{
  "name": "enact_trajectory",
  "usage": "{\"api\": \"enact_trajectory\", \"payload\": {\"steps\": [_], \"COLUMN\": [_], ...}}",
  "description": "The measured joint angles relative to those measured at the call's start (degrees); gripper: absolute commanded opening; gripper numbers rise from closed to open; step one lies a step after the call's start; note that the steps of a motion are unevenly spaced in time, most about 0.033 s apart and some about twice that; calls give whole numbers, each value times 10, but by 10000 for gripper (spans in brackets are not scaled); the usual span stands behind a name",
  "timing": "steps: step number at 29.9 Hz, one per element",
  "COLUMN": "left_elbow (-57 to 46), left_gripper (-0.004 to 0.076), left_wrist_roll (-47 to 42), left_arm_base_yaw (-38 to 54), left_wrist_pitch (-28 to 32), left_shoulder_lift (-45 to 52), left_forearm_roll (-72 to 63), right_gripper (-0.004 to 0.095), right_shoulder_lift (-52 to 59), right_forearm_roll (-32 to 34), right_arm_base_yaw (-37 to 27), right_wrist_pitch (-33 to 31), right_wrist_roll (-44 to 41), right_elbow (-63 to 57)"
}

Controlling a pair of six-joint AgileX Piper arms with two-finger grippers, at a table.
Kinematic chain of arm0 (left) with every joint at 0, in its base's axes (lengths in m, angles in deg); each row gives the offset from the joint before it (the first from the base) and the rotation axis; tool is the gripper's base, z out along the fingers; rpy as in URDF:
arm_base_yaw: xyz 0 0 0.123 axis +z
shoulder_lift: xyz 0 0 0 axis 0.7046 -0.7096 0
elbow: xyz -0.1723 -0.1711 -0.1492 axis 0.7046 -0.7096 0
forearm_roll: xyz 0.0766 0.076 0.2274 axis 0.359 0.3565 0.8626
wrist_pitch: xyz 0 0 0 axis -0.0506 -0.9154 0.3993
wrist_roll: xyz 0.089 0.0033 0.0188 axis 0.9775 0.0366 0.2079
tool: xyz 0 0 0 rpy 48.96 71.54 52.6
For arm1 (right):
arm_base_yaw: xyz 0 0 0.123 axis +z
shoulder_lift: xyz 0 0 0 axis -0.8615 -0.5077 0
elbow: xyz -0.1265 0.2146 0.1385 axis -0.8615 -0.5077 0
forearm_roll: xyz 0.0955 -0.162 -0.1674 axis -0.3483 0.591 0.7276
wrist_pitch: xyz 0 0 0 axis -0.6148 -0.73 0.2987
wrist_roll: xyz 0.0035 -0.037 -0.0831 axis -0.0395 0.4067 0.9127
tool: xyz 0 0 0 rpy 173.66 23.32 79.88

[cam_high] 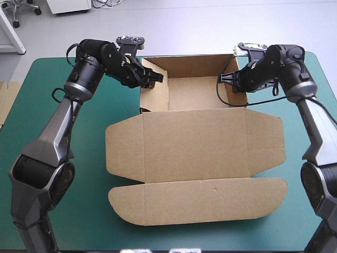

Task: Fold the box

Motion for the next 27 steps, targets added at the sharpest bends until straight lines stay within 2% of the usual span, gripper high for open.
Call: {"api": "enact_trajectory", "payload": {"steps": [6, 15, 18, 22, 27], "left_elbow": [2, 2, 2, 2, 2], "left_gripper": [325, 261, 174, -10, -10], "left_wrist_roll": [1, 6, 11, 17, 11], "left_arm_base_yaw": [0, 0, 0, 0, 0], "left_wrist_pitch": [0, 1, 2, 3, 12], "left_shoulder_lift": [-13, -39, -49, -62, -81], "left_forearm_roll": [15, 28, 35, 49, 70], "right_gripper": [1, 1, 1, 2, 2], "right_shoulder_lift": [-11, -36, -45, -56, -65], "right_forearm_roll": [5, 5, 2, 1, 1], "right_arm_base_yaw": [1, 1, 1, 1, 1], "right_wrist_pitch": [3, 5, 6, 8, 1], "right_wrist_roll": [-13, -21, -21, -23, -28], "right_elbow": [16, 32, 32, 32, 34]}}
